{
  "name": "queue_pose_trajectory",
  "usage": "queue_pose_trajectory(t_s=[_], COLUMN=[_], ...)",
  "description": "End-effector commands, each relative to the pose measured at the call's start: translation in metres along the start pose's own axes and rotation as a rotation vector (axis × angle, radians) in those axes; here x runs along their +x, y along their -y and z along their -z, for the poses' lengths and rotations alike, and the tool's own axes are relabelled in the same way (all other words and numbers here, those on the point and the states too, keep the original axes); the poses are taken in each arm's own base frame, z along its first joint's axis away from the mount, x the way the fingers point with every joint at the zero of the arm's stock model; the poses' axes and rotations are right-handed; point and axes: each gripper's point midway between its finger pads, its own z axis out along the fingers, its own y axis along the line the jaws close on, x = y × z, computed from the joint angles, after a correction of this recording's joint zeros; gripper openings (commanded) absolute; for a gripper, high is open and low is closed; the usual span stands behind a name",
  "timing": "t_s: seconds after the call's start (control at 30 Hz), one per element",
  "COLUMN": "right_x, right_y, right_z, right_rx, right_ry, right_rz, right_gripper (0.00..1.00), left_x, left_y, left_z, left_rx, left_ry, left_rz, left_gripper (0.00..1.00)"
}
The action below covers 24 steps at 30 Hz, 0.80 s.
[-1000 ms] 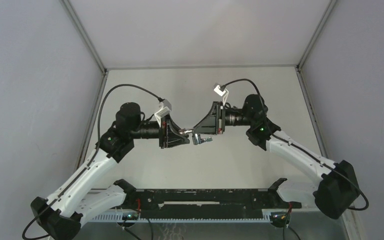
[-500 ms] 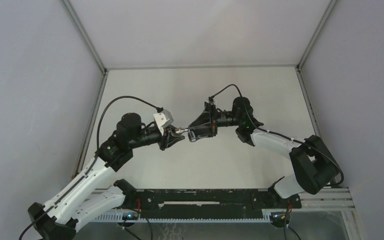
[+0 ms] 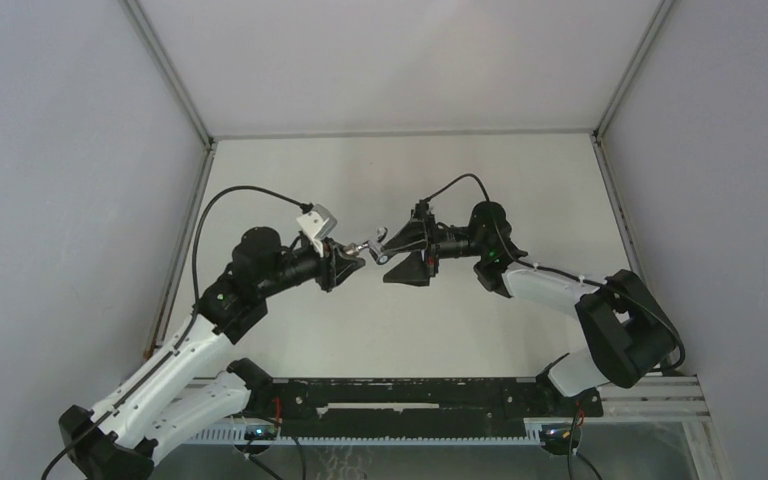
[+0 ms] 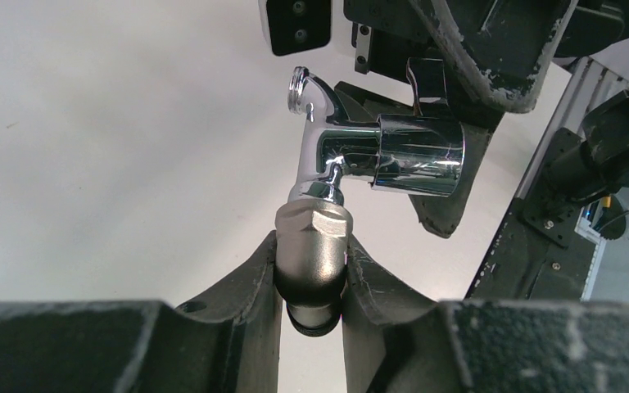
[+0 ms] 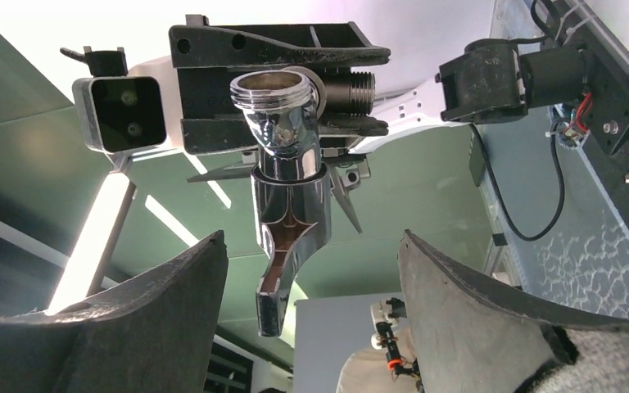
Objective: Install the water faucets
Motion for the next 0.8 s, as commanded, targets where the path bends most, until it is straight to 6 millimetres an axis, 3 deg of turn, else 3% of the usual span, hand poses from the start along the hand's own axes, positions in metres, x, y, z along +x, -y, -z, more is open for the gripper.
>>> queue_pose_trajectory(t_s=[0.0,0.23,0.53,0.63,0.77], right_x=[0.01,-0.005,-0.011,-0.034,-0.058], right_y=[-0.014,-0.028,-0.079,-0.072,-0.054], right_z=[0.002,0.002,0.003,0.002,0.002], right_rx=[-0.04,-0.043,-0.116,-0.068,-0.001], right_ry=[-0.019,0.035,0.068,0.12,0.147], right_rz=[0.101,0.175,0.293,0.292,0.301], right_gripper=[0.83,0.83,0.83,0.83,0.83], left_x=[-0.018,-0.003,0.013,0.014,0.001], left_y=[0.004,0.012,0.024,0.035,0.054], left_z=[-0.004,-0.007,-0.008,-0.007,-0.001], left_rx=[0.02,0.079,0.162,0.226,0.322], left_ry=[0.075,0.002,-0.107,-0.123,-0.098], left_rz=[0.019,0.038,0.051,0.055,0.065], left_gripper=[0.0,0.0,0.0,0.0,0.0])
